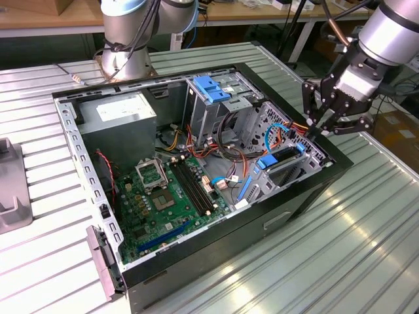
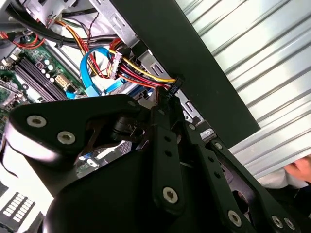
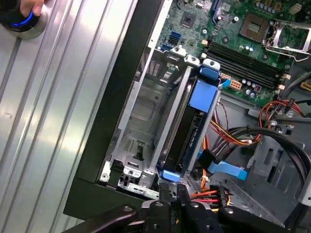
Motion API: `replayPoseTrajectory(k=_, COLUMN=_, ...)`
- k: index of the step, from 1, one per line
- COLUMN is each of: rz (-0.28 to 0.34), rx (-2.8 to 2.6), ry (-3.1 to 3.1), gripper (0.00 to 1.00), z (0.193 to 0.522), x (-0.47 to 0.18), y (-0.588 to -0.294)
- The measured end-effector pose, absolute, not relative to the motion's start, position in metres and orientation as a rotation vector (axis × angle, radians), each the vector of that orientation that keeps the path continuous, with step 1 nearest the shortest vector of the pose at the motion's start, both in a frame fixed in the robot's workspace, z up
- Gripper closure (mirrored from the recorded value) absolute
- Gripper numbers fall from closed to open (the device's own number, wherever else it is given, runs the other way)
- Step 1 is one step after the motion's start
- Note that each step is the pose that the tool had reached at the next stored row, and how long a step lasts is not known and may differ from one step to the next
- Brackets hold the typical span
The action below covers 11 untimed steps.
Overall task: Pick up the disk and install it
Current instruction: 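Insert the first disk wire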
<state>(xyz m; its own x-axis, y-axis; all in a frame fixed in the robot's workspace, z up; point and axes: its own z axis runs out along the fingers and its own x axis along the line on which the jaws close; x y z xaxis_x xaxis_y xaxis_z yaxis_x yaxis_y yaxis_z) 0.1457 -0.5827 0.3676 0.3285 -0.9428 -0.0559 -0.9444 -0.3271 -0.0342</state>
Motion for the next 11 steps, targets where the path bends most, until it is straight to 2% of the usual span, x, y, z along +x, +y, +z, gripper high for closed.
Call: replayPoseTrajectory(k=11, rz=0.034, rx=-2.386, ry=1.946, gripper=0.82, z=0.3675, x=0.1454, y=-0.5827)
